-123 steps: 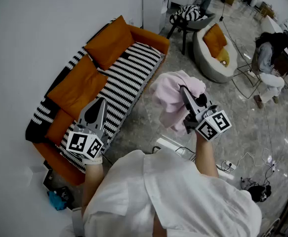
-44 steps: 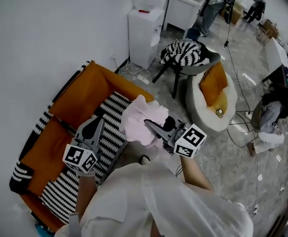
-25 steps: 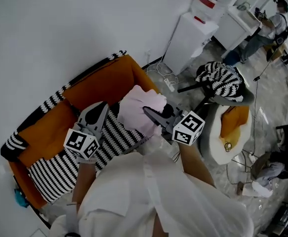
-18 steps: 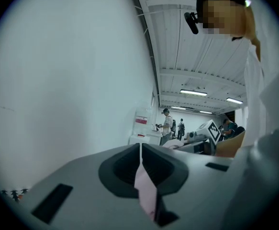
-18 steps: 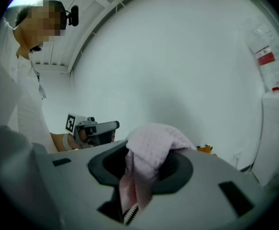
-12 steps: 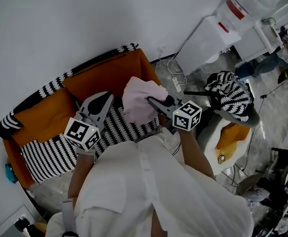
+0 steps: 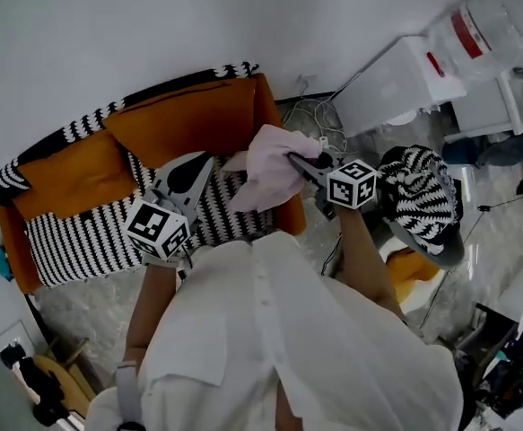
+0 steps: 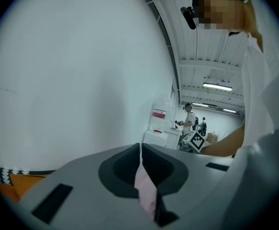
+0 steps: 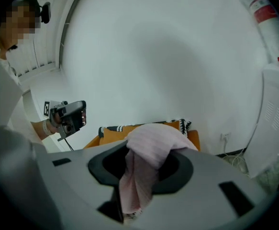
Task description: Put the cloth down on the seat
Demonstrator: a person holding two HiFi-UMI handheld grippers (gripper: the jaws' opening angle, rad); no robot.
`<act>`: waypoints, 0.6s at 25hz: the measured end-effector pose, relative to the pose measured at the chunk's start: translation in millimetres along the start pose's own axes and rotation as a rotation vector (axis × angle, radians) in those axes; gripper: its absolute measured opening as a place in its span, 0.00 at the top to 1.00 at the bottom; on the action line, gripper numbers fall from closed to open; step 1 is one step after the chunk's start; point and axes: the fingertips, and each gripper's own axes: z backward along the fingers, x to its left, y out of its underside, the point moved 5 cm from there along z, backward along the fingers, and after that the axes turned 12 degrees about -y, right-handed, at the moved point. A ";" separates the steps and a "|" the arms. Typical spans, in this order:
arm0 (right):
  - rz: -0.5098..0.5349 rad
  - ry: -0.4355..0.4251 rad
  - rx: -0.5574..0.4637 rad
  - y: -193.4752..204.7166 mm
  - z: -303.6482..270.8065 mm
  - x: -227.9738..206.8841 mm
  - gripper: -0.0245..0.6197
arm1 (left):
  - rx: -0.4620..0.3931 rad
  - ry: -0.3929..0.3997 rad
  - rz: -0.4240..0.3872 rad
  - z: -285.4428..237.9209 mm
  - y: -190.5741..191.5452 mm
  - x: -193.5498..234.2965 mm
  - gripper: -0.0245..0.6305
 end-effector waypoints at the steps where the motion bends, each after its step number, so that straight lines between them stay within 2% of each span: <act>1: -0.006 0.007 0.012 -0.6 5.5 -12.4 0.75 | 0.002 -0.014 0.003 -3.9 1.7 -3.2 0.92; 7: -0.022 0.063 0.098 -9.7 10.6 -66.0 0.74 | 0.008 -0.072 0.001 -20.8 5.5 -8.4 0.92; 15: 0.031 0.103 0.298 -22.9 -54.5 -79.8 0.73 | 0.016 -0.128 0.007 -19.7 3.7 4.8 0.92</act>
